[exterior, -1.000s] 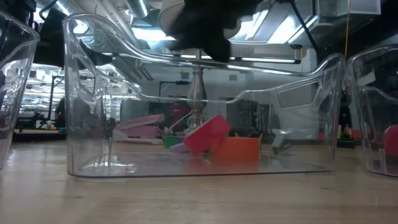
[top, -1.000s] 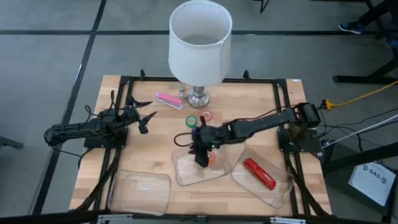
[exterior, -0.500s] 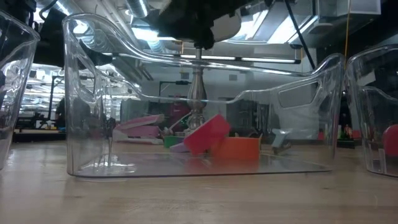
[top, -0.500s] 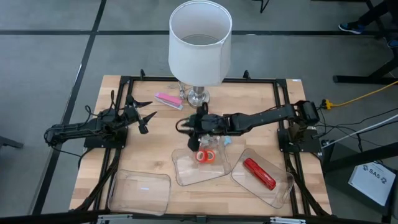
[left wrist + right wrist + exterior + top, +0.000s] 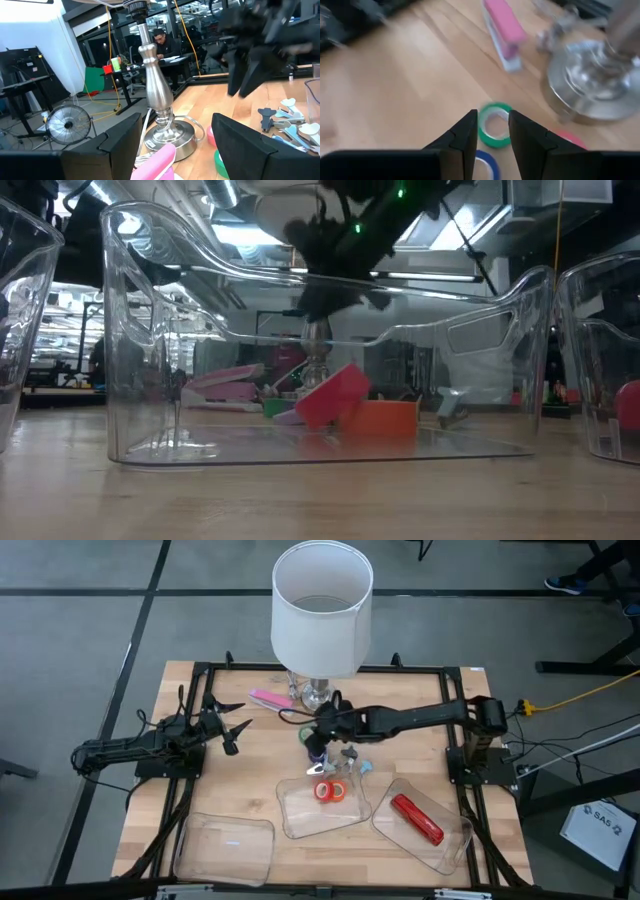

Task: Pick and place Stapler, Stapler remover, tape
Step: Put the pink tape into the top transparent bin

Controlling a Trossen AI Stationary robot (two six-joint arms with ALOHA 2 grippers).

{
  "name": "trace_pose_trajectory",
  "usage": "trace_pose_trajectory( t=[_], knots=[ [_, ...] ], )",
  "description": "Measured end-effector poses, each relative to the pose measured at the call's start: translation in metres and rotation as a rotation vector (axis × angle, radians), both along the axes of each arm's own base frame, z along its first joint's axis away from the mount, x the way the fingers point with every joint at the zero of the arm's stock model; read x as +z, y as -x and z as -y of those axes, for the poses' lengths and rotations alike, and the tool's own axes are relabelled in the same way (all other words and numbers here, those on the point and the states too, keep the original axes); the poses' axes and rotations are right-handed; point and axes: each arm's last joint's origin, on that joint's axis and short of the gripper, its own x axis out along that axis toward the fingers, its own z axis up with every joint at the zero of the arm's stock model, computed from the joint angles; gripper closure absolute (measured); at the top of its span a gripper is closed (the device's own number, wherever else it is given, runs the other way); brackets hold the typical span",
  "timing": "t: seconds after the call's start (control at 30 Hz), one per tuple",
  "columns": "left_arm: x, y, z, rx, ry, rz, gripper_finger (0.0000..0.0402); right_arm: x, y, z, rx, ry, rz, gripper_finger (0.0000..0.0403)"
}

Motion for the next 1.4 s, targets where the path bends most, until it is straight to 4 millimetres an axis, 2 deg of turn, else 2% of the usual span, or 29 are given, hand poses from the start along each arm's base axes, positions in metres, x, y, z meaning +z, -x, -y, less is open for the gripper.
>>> trace_pose_trajectory(
  t=[0.13,0.3,0.47,0.77,1.03,1.27,1.4],
  knots=[
    [0.000,0.000,0.000,0.000,0.000,0.000,0.0162,-0.017,0.001,0.011,-0.015,-0.038,-0.084,0.0290],
    [0.000,0.000,0.000,0.000,0.000,0.000,0.0162,-0.040,-0.004,0.023,0.066,-0.127,-0.159,0.0290],
    [0.000,0.000,0.000,0.000,0.000,0.001,0.0162,-0.055,-0.004,0.037,0.136,-0.117,-0.226,0.0290],
    [0.000,0.000,0.000,0.000,0.000,0.000,0.0162,-0.058,-0.002,0.057,0.136,-0.098,-0.246,0.0290],
    [0.000,0.000,0.000,0.000,0.000,0.000,0.0162,-0.063,0.009,0.056,0.122,-0.144,-0.358,0.0290],
    [0.000,0.000,0.000,0.000,0.000,0.000,0.0162,-0.064,0.010,0.056,0.150,-0.130,-0.385,0.0290],
    [0.000,0.000,0.000,0.000,0.000,0.000,0.0162,-0.075,0.008,0.056,0.164,-0.122,-0.410,0.0290]
  ],
)
